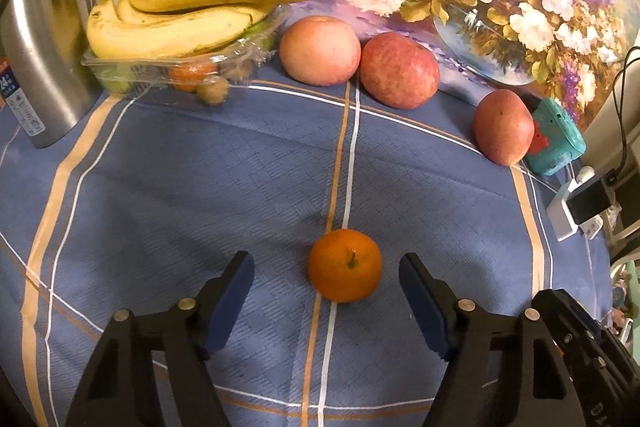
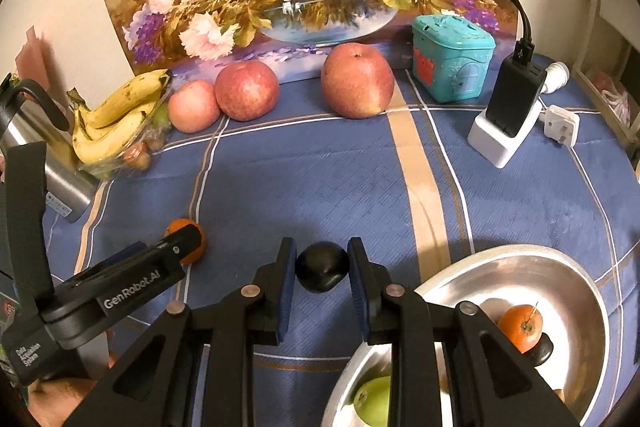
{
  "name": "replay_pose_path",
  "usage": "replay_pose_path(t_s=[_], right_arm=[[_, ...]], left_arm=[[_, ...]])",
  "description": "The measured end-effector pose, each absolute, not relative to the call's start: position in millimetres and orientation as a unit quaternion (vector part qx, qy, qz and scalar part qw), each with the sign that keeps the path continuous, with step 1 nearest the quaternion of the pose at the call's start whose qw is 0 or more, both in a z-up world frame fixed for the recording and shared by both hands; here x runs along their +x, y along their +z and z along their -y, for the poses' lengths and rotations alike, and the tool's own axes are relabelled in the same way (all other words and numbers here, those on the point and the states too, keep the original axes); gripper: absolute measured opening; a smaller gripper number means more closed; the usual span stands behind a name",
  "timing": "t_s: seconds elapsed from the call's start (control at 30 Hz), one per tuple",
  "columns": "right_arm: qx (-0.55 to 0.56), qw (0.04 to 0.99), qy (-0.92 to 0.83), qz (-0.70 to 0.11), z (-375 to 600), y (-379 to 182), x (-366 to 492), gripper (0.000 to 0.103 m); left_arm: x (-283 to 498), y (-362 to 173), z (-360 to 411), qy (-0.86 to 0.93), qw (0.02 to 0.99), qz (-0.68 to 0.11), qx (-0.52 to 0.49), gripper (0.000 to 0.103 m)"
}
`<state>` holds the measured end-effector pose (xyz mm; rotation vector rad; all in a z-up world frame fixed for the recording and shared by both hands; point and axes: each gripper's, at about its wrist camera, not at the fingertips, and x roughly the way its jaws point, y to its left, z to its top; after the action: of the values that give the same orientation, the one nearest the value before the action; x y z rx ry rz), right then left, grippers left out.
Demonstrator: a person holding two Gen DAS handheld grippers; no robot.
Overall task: Organize fruits
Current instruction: 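Grasp the last tangerine with the left tool while the right tool holds the plum, then carry the tangerine and black plum together over the steel bowl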
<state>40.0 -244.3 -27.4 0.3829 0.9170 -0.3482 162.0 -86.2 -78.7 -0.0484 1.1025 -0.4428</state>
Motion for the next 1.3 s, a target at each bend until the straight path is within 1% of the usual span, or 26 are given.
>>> replay_pose_path(t_s=[0.03,0.13,0.23,0.3,0.33,0.37,0.4,0.77,1.3], right_arm=[[0.182,0.865,-0.167,-0.438,244.2,-27.5,39.9,0.027],[0.179,0.865,-0.165,-0.439,242.7,-28.1,40.5,0.027],[0.178,0.865,-0.165,-0.438,242.2,-27.5,40.1,0.027],[0.178,0.866,-0.164,-0.437,242.0,-27.2,40.1,0.027],[0.178,0.866,-0.164,-0.438,241.7,-27.7,40.2,0.027],[0.178,0.865,-0.163,-0.439,241.5,-28.3,40.2,0.027],[0.177,0.865,-0.163,-0.441,241.3,-29.1,40.3,0.027],[0.171,0.865,-0.164,-0.443,238.7,-25.1,35.8,0.027],[0.146,0.865,-0.166,-0.45,223.3,-14.8,10.6,0.027]], left_arm=[[162.3,-79.5,86.6,-0.209,0.828,-0.52,-0.024,0.076],[161.9,-81.5,87.5,-0.209,0.827,-0.521,-0.024,0.069],[161.6,-81.2,87.9,-0.21,0.827,-0.521,-0.026,0.059],[161.2,-80.2,87.7,-0.215,0.826,-0.521,-0.03,0.05],[160.7,-79.6,88.2,-0.218,0.825,-0.521,-0.032,0.048],[160.2,-79.1,88.9,-0.22,0.824,-0.521,-0.032,0.042],[159.2,-78.0,90.1,-0.222,0.825,-0.519,-0.029,0.041],[154.1,-73.1,85.7,-0.215,0.826,-0.521,-0.027,0.04],[124.9,-43.6,64.7,-0.219,0.83,-0.512,-0.046,0.039]])
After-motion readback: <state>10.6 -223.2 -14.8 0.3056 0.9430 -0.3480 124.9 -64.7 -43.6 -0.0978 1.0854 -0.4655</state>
